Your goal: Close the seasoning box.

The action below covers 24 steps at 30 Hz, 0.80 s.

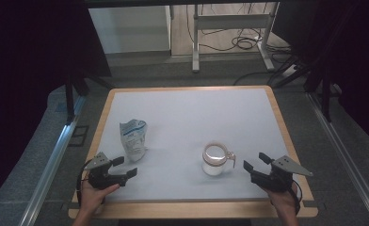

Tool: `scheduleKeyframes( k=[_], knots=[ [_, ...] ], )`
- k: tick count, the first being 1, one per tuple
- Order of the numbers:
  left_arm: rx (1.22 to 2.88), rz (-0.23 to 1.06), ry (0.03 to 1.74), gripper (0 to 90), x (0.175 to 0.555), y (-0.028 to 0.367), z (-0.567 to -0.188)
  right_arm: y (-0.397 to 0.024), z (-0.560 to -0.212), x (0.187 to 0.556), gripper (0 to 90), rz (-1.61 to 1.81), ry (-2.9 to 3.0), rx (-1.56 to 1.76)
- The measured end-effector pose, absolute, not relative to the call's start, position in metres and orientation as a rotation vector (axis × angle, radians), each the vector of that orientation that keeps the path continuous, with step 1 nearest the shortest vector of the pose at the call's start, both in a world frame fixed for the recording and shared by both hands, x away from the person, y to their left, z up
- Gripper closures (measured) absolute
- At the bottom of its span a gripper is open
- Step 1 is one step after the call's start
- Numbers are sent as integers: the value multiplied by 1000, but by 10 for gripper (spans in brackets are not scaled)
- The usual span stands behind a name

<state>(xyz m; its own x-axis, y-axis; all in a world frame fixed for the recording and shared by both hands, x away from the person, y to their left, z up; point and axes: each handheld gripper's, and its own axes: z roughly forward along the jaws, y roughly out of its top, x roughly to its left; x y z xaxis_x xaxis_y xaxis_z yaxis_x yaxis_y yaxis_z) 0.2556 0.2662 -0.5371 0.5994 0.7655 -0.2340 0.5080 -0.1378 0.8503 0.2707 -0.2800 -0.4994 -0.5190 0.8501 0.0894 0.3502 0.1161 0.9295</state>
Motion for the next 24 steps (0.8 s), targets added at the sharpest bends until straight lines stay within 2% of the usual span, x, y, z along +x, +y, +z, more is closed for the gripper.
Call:
scheduleKeyframes(
  k=[10, 24],
  knots=[
    [1806, 314, 1030, 185, 254, 266, -537, -305, -514, 268, 277, 1350, 1890, 1248],
    [1803, 309, 1027, 185, 254, 265, -536, -306, -515, 268, 273, 1353, 1887, 1240]
  ],
)
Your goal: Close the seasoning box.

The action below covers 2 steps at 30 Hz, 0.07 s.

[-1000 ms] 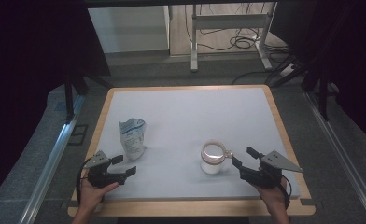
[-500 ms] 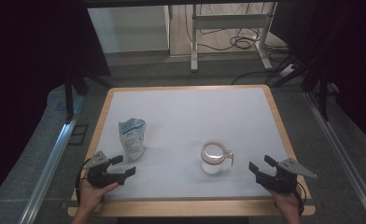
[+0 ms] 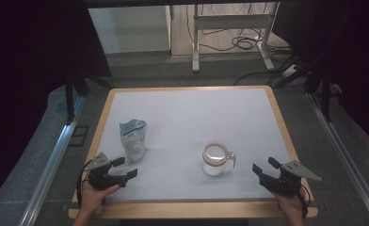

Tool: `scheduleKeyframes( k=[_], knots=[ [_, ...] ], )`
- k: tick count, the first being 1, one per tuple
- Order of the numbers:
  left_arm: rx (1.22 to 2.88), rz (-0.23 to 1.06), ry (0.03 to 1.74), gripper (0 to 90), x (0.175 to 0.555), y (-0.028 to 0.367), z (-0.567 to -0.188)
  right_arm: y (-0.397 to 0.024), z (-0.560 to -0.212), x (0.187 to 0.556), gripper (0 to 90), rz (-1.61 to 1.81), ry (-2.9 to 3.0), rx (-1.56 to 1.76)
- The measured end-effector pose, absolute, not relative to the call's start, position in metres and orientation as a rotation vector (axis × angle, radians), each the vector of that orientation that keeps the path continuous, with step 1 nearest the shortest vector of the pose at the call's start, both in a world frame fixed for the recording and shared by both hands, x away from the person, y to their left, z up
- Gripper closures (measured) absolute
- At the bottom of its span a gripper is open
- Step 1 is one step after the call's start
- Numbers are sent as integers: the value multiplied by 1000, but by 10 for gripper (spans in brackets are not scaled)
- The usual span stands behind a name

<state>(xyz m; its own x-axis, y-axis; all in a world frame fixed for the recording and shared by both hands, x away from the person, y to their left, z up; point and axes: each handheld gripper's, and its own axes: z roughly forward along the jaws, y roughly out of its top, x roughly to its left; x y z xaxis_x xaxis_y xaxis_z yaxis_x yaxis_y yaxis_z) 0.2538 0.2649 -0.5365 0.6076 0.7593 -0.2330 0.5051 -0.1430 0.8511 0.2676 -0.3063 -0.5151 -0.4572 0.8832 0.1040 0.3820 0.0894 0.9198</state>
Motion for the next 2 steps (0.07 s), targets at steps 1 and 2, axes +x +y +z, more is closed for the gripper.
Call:
scheduleKeyframes(
  k=[1, 2],
  knots=[
    [1803, 309, 1027, 185, 254, 265, -536, -307, -515, 268, 272, 1353, 1888, 1240],
    [1801, 309, 1027, 185, 254, 265, -536, -307, -515, 268, 272, 1353, 1888, 1240]
  ],
)
